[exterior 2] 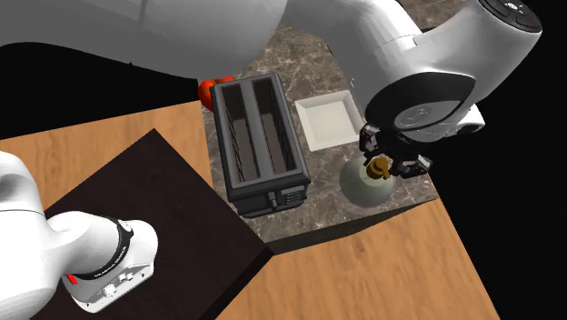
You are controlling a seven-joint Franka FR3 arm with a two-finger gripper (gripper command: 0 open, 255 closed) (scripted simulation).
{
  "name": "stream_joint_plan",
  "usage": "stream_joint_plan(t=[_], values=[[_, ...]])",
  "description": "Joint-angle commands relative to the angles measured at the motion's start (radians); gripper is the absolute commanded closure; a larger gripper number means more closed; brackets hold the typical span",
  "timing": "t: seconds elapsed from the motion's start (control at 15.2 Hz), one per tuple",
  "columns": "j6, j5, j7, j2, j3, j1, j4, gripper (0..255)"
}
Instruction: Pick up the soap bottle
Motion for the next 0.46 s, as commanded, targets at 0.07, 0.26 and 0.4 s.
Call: stream_joint_plan(t=[0.07, 0.26, 0.4], values=[[-0.034, -0.006, 0.003, -0.02, -0.003, 0.003, 0.015, 255], [-0.069, -0.012, 0.004, -0.038, -0.005, 0.004, 0.033, 255], [-0.07, -0.012, 0.004, -0.038, -0.005, 0.005, 0.034, 255]])
